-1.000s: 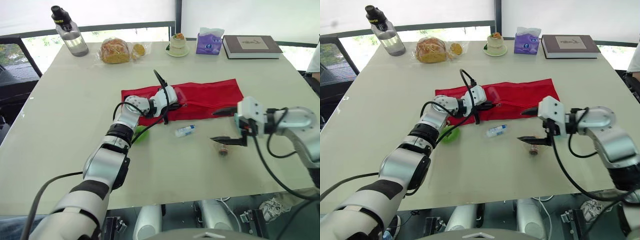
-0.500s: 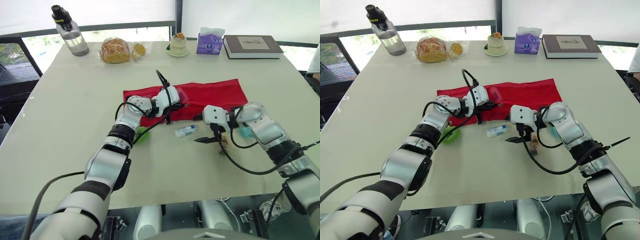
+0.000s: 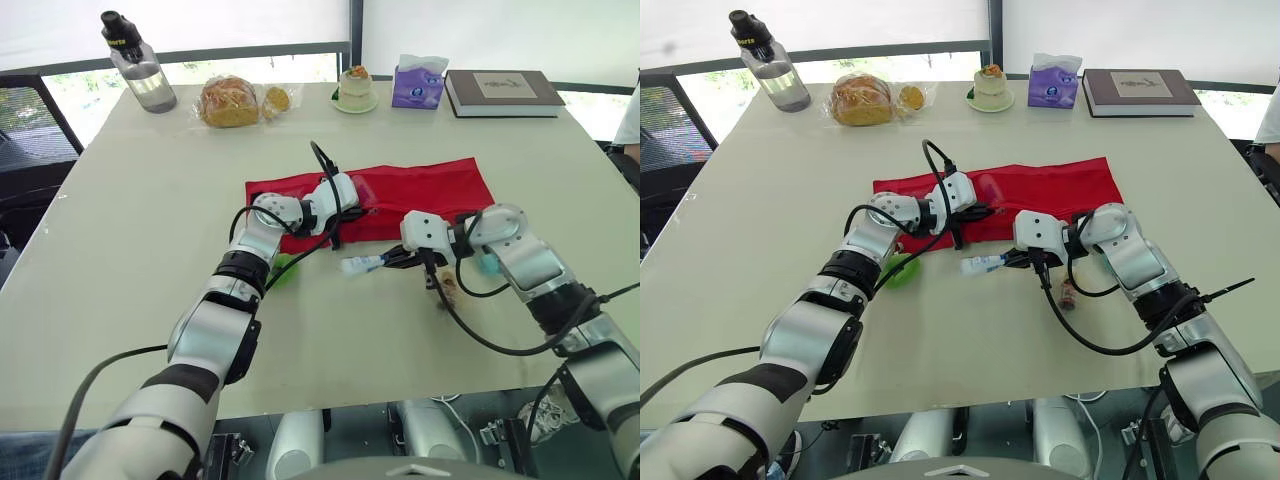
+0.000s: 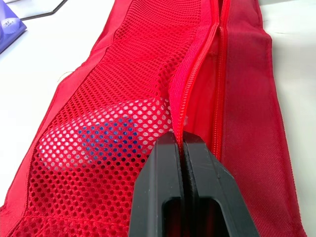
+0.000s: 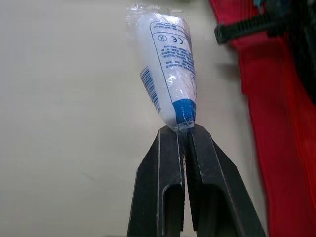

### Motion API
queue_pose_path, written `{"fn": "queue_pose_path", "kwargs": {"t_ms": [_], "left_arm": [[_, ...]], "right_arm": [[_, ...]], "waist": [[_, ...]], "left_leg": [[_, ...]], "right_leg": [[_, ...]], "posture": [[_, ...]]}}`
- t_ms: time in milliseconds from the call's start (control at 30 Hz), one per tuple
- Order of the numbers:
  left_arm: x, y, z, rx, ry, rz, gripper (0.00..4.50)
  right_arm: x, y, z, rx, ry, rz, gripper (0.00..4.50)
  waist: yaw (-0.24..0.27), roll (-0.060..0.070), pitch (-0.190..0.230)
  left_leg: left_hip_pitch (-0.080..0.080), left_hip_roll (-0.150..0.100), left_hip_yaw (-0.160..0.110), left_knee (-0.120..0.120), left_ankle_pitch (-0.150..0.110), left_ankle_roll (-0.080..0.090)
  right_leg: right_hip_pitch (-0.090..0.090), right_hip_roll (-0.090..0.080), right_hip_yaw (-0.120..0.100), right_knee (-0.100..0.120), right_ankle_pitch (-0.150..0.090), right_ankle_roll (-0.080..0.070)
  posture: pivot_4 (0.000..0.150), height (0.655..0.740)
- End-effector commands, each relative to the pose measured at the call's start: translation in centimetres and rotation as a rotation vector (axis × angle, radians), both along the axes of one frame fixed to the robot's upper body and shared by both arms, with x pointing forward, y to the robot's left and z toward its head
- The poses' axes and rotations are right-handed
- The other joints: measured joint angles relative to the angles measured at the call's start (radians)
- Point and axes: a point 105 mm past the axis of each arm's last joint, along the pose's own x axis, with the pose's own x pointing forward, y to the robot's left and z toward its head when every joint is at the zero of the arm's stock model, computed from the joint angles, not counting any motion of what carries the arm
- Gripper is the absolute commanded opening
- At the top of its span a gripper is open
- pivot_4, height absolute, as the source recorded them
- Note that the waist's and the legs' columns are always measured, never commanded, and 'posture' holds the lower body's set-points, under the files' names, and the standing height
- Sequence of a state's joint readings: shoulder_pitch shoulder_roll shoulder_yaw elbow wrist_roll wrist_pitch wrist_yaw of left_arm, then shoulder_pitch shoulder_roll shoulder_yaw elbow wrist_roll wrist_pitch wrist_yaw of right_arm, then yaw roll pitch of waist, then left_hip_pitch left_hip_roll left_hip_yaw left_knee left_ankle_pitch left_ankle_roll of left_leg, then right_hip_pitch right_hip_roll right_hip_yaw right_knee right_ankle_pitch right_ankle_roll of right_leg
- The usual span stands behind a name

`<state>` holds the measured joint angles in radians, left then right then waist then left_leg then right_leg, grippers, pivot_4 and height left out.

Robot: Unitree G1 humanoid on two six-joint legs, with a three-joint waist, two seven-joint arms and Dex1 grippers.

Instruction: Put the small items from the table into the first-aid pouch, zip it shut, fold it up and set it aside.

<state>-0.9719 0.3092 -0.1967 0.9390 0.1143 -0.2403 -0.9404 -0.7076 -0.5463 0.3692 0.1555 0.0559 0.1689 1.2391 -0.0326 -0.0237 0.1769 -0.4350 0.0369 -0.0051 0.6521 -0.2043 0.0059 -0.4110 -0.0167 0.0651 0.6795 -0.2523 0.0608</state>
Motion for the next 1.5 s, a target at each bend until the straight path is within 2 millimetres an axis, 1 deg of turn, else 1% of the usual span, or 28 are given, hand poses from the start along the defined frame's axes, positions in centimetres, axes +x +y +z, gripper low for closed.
{"fn": "queue_pose_path", "kwargs": {"t_ms": [33,67,133,167,300,400,500,600,733,900,1033,1133,1300,1500], "left_arm": [[0.0,-0.2,1.7,-0.039,-0.054,-0.006,0.00],[0.0,-0.2,1.7,-0.043,-0.055,-0.005,0.00],[0.1,-0.3,2.2,-0.089,-0.035,0.005,0.00],[0.1,-0.4,2.4,-0.104,-0.023,0.006,0.00],[-0.1,-0.4,2.5,-0.123,0.014,-0.011,0.00],[-0.3,-0.7,2.5,-0.132,0.029,-0.028,0.00],[-0.3,-0.7,2.6,-0.149,0.046,-0.033,0.00],[-0.4,-0.9,2.5,-0.159,0.055,-0.037,0.00],[-0.6,-1.2,2.4,-0.165,0.059,-0.051,0.00],[-0.9,-1.8,2.1,-0.156,0.054,-0.074,0.00],[-1.0,-2.1,2.1,-0.150,0.050,-0.082,0.00],[-1.2,-2.2,2.0,-0.143,0.047,-0.091,0.00],[-1.4,-2.5,1.5,-0.143,0.055,-0.098,0.00],[-1.4,-2.6,1.4,-0.141,0.058,-0.097,0.00]], "right_arm": [[1.1,-2.5,2.3,0.024,-0.088,-0.168,0.14],[1.4,-3.2,2.4,0.017,-0.097,-0.219,0.14],[2.3,-5.2,2.6,-0.011,-0.116,-0.384,0.14],[2.4,-5.7,2.6,-0.017,-0.113,-0.446,0.14],[2.6,-6.6,2.0,-0.033,-0.073,-0.622,0.14],[2.7,-7.3,1.5,-0.031,-0.051,-0.722,0.14],[2.5,-7.7,1.0,-0.031,-0.013,-0.805,0.14],[2.4,-7.6,0.6,-0.030,0.007,-0.849,0.14],[2.9,-6.8,0.7,0.002,0.007,-0.889,0.14],[3.9,-6.1,0.8,0.039,-0.010,-0.974,0.14],[4.7,-6.0,0.6,0.041,-0.029,-1.049,0.14],[5.1,-4.8,0.9,0.090,-0.015,-1.053,0.14],[5.2,-1.6,0.6,0.133,0.026,-1.015,0.14],[5.2,1.0,0.7,0.137,-0.007,-0.916,0.14]], "waist": [[0.003,0.000,0.000],[0.004,0.000,0.000],[0.005,0.000,0.000],[0.005,0.000,0.000],[-0.001,0.000,0.000],[-0.002,0.000,0.000],[-0.002,0.000,0.000],[-0.002,0.000,0.000],[-0.003,0.000,0.000],[-0.003,0.000,0.000],[-0.001,0.000,0.000],[-0.003,0.000,0.000],[-0.006,0.000,0.000],[-0.007,0.000,0.000]], "left_leg": [[0.000,0.000,0.000,0.000,0.000,0.000],[0.000,0.000,0.001,0.000,0.000,0.000],[0.000,0.000,0.001,0.000,0.000,0.000],[0.000,0.000,0.000,0.000,0.000,0.000],[0.000,0.000,0.000,0.000,0.000,0.000],[0.000,0.000,0.000,-0.001,0.000,0.000],[0.000,0.000,0.000,0.000,0.000,0.000],[0.000,0.000,0.000,0.000,0.000,0.000],[0.000,0.000,0.000,0.000,0.000,0.000],[0.000,0.000,0.000,0.000,0.000,0.000],[0.000,0.000,0.000,0.000,0.000,0.000],[-0.001,0.000,0.000,0.000,0.000,0.000],[0.000,0.000,0.000,-0.001,0.000,0.000],[-0.001,0.000,0.000,-0.001,0.000,0.000]], "right_leg": [[0.000,0.000,0.000,0.000,0.000,0.000],[0.000,0.000,0.000,0.000,0.000,0.000],[0.000,0.000,0.000,0.000,0.000,0.000],[0.000,0.000,0.000,0.000,0.000,0.000],[0.000,0.000,0.000,0.000,0.000,0.000],[0.000,0.000,0.000,0.000,0.000,0.000],[0.000,0.000,0.000,0.000,0.000,0.000],[0.000,0.000,0.000,0.000,0.000,0.000],[0.000,0.000,0.000,0.000,0.000,0.000],[0.000,0.000,0.000,0.000,0.000,0.000],[0.000,0.000,0.000,0.000,0.000,0.000],[0.000,0.000,0.000,0.000,0.000,0.000],[0.000,0.000,0.000,0.000,0.000,0.000],[0.000,0.000,0.000,-0.001,0.000,0.000]], "posture": [[0.150,0.7400],[0.150,0.7400],[0.150,0.7400],[0.150,0.7400],[0.150,0.7400],[0.150,0.7400],[0.150,0.7400],[0.150,0.7400],[0.150,0.7400],[0.150,0.7400],[0.150,0.7400],[0.150,0.7400],[0.150,0.7400],[0.150,0.7400]]}}
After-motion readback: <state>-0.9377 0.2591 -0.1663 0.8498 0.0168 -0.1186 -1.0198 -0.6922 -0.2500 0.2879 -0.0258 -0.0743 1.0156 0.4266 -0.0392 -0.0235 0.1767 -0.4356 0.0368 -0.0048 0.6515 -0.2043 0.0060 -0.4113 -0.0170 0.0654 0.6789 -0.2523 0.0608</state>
